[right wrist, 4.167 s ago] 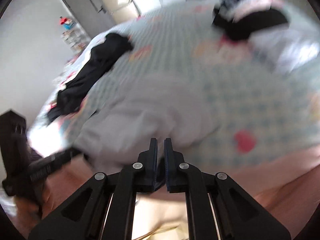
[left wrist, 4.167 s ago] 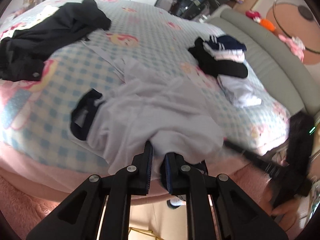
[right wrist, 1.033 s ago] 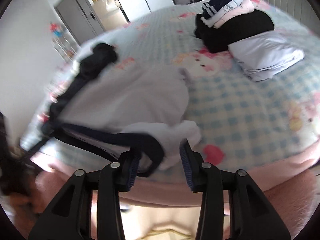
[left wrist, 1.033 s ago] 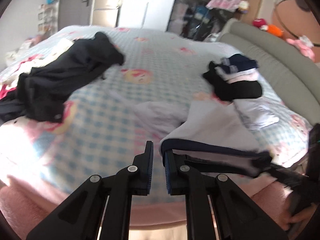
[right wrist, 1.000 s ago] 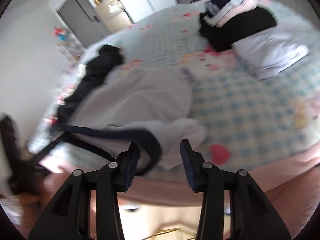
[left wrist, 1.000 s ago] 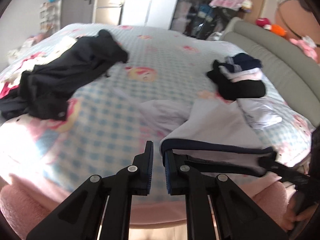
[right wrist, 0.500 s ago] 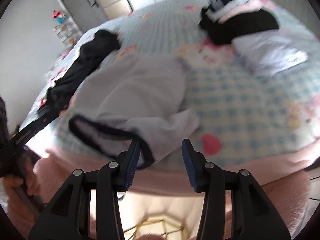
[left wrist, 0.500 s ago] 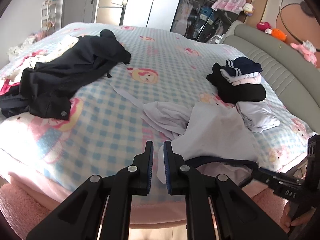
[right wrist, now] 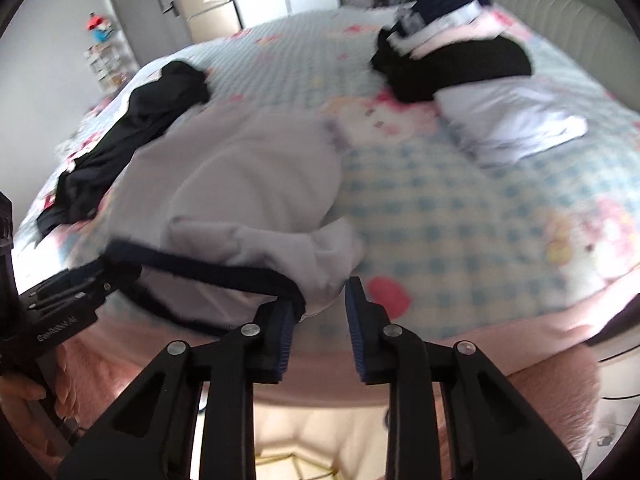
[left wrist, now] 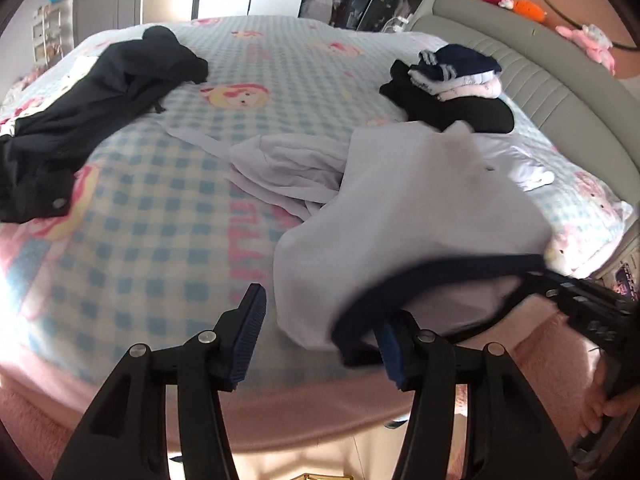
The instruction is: Fold clothes
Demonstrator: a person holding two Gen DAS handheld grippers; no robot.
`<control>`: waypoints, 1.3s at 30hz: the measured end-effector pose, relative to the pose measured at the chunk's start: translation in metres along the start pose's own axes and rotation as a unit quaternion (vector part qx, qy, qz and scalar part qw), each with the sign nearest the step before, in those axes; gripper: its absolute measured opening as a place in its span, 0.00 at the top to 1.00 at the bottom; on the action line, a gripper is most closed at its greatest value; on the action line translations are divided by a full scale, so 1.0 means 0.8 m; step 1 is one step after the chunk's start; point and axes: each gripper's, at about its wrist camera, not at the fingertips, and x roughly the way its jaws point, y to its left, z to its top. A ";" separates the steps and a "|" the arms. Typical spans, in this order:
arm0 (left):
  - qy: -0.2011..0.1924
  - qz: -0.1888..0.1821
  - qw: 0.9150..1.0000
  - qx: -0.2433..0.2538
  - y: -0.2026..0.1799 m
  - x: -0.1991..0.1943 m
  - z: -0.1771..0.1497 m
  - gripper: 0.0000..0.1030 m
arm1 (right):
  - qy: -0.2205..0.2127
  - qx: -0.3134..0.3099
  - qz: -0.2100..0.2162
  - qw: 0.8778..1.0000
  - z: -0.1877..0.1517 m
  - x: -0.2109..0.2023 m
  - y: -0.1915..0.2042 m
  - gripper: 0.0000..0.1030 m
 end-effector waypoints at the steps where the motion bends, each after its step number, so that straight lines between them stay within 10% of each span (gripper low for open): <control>1: 0.003 0.016 1.000 -0.002 0.000 0.007 0.003 0.81 | -0.009 0.001 -0.005 1.000 0.003 -0.004 -0.002 0.81; 2: 0.003 0.031 0.999 -0.005 0.000 0.012 0.006 0.95 | -0.012 -0.001 -0.007 1.000 0.007 -0.004 -0.003 0.85; 10: -0.105 0.040 0.994 0.019 -0.018 -0.065 0.101 0.95 | -0.069 -0.037 -0.022 0.997 0.095 -0.021 -0.003 0.95; 16: -0.248 0.013 0.969 0.012 -0.031 -0.238 0.191 0.95 | -0.252 -0.041 0.022 0.967 0.244 -0.184 0.032 0.95; 21: -0.262 0.050 0.963 0.037 -0.026 -0.265 0.162 0.95 | -0.305 -0.059 0.042 0.950 0.214 -0.248 0.065 0.95; 27: -0.075 0.031 0.996 0.022 0.024 -0.135 0.065 0.95 | -0.109 -0.020 0.066 0.992 0.095 -0.104 0.046 0.95; 31: 0.011 0.027 1.000 0.013 0.041 -0.078 -0.004 0.92 | 0.008 0.000 0.069 0.998 0.018 -0.021 0.032 0.95; 39: 0.077 -0.028 0.997 -0.013 0.056 -0.042 -0.053 0.92 | 0.091 -0.008 0.067 0.994 -0.039 0.022 0.020 0.89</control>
